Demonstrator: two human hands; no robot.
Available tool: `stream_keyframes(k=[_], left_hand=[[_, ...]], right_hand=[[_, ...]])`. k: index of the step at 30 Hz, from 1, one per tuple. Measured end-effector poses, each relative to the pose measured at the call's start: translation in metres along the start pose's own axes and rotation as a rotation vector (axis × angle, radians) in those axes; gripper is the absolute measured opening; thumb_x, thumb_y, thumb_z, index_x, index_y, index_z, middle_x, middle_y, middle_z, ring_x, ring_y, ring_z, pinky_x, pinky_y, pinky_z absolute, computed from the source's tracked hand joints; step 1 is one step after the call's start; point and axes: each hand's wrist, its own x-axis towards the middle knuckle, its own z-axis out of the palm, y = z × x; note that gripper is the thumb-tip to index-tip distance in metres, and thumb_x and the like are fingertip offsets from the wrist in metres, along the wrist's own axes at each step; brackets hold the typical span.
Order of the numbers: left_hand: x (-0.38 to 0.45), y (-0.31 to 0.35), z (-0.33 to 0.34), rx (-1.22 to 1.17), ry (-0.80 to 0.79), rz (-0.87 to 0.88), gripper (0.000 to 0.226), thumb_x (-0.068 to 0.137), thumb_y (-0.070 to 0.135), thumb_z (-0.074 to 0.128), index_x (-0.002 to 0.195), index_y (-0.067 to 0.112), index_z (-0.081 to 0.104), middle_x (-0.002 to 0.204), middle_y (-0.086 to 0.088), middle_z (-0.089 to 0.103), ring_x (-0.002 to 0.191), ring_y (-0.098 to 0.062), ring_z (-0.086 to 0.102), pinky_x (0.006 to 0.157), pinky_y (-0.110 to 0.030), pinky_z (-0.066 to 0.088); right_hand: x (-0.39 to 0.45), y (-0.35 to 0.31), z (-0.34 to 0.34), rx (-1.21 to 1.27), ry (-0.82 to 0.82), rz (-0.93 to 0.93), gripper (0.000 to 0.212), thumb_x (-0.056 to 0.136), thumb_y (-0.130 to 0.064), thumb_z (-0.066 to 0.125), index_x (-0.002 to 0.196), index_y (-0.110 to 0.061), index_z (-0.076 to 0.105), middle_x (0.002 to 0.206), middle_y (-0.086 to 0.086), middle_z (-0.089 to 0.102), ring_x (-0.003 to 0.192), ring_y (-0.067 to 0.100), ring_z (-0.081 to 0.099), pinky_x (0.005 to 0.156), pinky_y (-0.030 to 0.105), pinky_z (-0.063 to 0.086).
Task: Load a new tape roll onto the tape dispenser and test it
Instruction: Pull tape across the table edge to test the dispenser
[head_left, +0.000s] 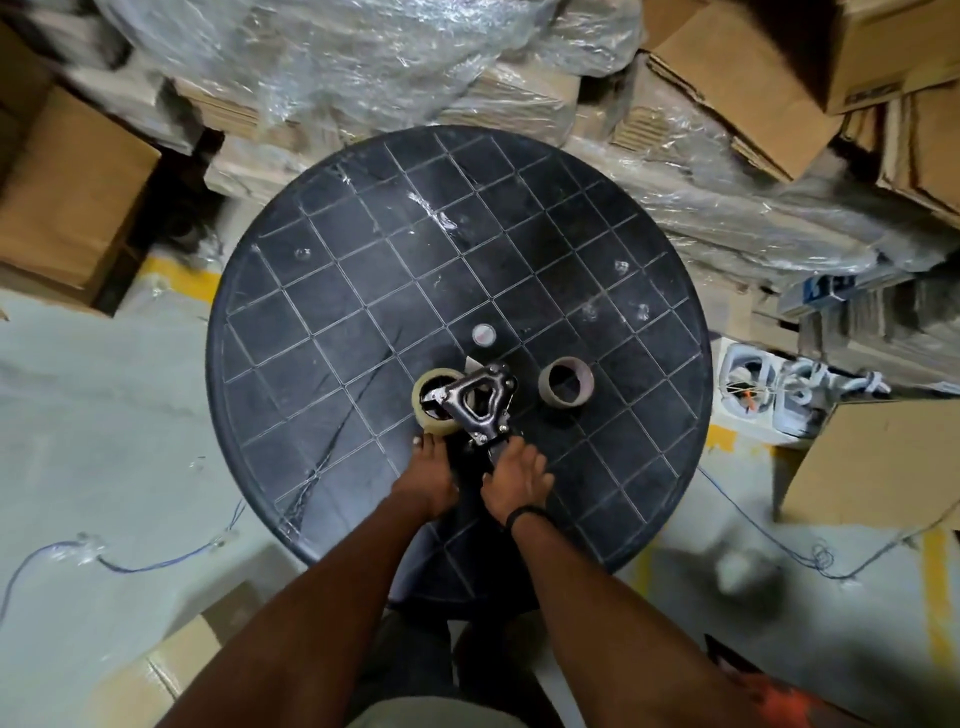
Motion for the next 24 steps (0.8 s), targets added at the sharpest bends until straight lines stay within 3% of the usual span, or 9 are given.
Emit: stream_keyframes(k=[8,11,14,18,21,24], left_hand=[[0.001,0.001,0.012,-0.080,-0.045,-0.088,0.095,0.093,0.027,0.059,0.154,-0.007,-0.005,0.163,-0.027,-0.009,0.152,-0.041,-0.009,0.125,-0.044,0.005],[0.002,0.006,0.008,-0.226,0.024,-0.104,0.103,0.077,0.039,0.063,0.152,-0.008,0.011,0.159,-0.029,0.014,0.149,-0.044,0.014,0.122,-0.043,0.020],[0.000,0.027,0.003,-0.496,0.187,-0.179,0.082,0.075,0.035,0.073,0.141,0.005,0.035,0.138,-0.013,0.048,0.129,-0.033,0.049,0.098,-0.028,0.040],[0.009,0.055,0.006,-0.893,0.268,-0.349,0.065,0.073,0.031,0.076,0.129,0.013,0.050,0.109,-0.009,0.070,0.100,-0.029,0.067,0.083,-0.039,0.052],[0.006,0.072,0.001,-1.246,0.443,-0.413,0.029,0.095,0.036,0.065,0.114,0.014,0.063,0.089,-0.005,0.070,0.075,-0.017,0.063,0.066,-0.032,0.051],[-0.003,0.075,-0.008,-1.522,0.735,-0.436,0.033,0.101,0.045,0.052,0.100,0.016,0.066,0.074,-0.001,0.061,0.059,-0.011,0.051,0.047,-0.021,0.040]], right_hand=[[0.018,0.010,0.011,0.030,-0.038,0.014,0.075,0.081,-0.036,0.078,0.137,-0.015,0.033,0.143,0.013,0.040,0.133,0.032,0.041,0.101,0.050,0.043],[0.024,0.016,0.008,0.061,-0.055,0.011,0.084,0.071,-0.043,0.085,0.134,-0.016,0.036,0.140,0.010,0.039,0.132,0.032,0.043,0.100,0.050,0.046],[0.029,0.020,0.006,0.150,-0.029,-0.020,0.086,0.065,-0.046,0.087,0.129,-0.018,0.037,0.134,0.010,0.044,0.127,0.033,0.048,0.097,0.048,0.050],[0.034,0.026,0.003,0.378,-0.071,-0.171,0.062,0.076,-0.043,0.073,0.119,-0.025,0.032,0.123,0.009,0.056,0.111,0.035,0.063,0.090,0.047,0.055],[0.031,0.029,-0.007,0.499,-0.069,-0.233,0.058,0.074,-0.041,0.070,0.117,-0.030,0.033,0.115,0.006,0.064,0.099,0.034,0.068,0.081,0.044,0.057],[0.027,0.034,-0.029,0.631,-0.087,-0.238,0.068,0.067,-0.033,0.075,0.122,-0.033,0.034,0.104,0.003,0.070,0.089,0.032,0.069,0.071,0.032,0.051]])
